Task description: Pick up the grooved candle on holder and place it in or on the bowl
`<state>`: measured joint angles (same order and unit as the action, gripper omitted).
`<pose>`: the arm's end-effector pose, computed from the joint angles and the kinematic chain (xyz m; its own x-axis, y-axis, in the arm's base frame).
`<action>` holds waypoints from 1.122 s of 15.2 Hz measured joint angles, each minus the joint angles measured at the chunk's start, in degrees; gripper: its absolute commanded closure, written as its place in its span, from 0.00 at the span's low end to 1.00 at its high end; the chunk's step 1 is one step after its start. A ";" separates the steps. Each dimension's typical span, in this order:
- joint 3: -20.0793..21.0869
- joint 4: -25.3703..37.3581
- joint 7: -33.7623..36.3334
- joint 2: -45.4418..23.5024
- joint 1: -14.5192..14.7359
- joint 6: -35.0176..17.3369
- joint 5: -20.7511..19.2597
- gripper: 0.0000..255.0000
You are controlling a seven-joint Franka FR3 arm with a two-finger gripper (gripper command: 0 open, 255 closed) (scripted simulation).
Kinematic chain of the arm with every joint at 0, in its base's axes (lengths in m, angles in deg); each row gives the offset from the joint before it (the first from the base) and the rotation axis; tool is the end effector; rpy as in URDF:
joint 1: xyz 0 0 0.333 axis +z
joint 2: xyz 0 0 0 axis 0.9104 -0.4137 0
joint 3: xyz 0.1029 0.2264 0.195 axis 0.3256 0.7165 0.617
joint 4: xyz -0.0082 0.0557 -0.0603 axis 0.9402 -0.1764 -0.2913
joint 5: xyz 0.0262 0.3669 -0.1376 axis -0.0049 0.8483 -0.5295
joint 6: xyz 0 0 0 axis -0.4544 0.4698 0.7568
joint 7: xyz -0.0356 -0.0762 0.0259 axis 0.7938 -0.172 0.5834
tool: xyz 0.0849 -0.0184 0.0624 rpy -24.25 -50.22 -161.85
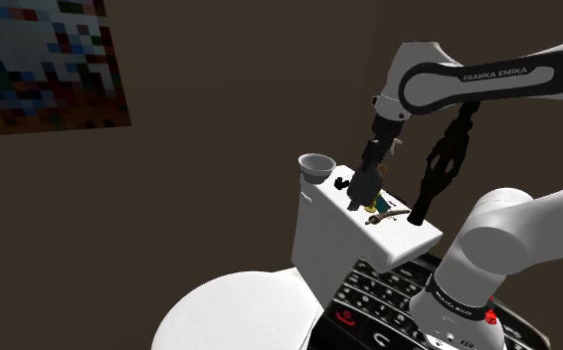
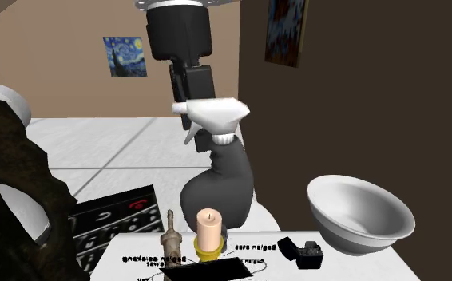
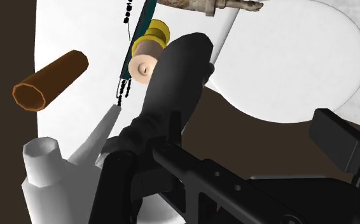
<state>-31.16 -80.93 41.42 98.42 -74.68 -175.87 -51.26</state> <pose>0.2976 -0.1095 0.4664 0.9938 -0.0785 0.0792 -0.0809 -0.9963 0.0284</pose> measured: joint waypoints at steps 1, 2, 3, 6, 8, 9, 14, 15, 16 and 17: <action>-0.60 -0.68 -0.77 0.11 -0.77 -0.60 -1.13 0.00; -1.19 -1.77 -1.25 -0.86 -1.38 -2.56 -2.23 0.00; -2.07 -2.91 -2.14 -1.13 -2.32 -4.13 -3.57 0.00; -4.34 -5.88 -4.32 -2.46 -4.99 -8.73 -7.40 0.00; -5.33 -6.59 -5.00 -4.01 -5.74 -11.14 -8.63 0.00; -5.61 -7.19 -5.01 -4.66 -5.92 -12.40 -9.00 0.00; -6.43 -9.15 -4.71 -7.57 -6.27 -17.27 -10.02 0.00; -6.53 -9.35 -4.72 -7.77 -6.34 -17.70 -10.13 0.00; -6.58 -9.43 -4.69 -8.01 -6.34 -18.03 -10.19 0.00; -6.62 -9.46 -4.70 -8.13 -6.35 -18.19 -10.22 0.00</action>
<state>-37.78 -90.39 36.72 90.29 -81.04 -194.06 -61.48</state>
